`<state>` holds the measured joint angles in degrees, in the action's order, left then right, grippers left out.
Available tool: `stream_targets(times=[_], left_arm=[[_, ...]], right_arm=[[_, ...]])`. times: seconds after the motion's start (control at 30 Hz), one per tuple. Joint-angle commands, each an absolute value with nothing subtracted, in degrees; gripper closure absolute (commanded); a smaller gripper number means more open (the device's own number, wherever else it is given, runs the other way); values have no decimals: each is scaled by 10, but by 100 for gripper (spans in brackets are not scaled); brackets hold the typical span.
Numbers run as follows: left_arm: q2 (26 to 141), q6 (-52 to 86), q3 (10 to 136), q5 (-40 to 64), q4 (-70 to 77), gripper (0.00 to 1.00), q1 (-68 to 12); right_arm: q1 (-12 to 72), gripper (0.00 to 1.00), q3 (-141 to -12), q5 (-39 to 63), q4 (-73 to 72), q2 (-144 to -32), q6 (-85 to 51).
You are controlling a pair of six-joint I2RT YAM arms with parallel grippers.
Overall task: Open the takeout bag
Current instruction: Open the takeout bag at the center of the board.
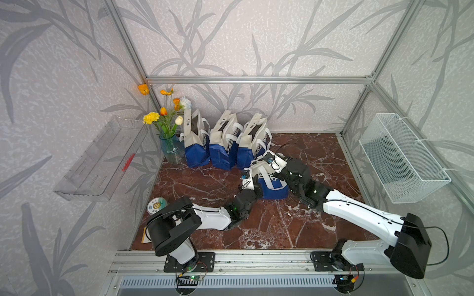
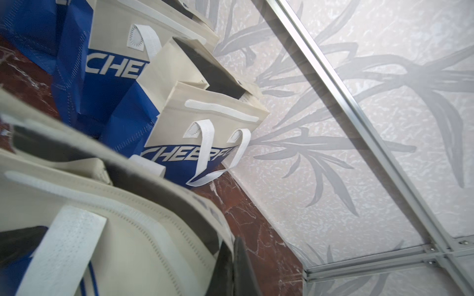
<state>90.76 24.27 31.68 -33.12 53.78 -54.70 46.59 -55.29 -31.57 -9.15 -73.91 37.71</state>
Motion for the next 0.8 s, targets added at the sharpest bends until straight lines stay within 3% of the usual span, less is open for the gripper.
stream_targets(times=[0.0, 0.4, 0.77], left_arm=[[920, 234, 303, -343, 465, 100, -548], [927, 231, 304, -352, 461, 100, -550], [925, 225, 305, -365, 450, 100, -555]], right_arm=[[464, 100, -611, -376, -109, -732, 448], [453, 100, -699, -402, -93, -791, 552], [432, 100, -745, -387, -49, -793, 514]])
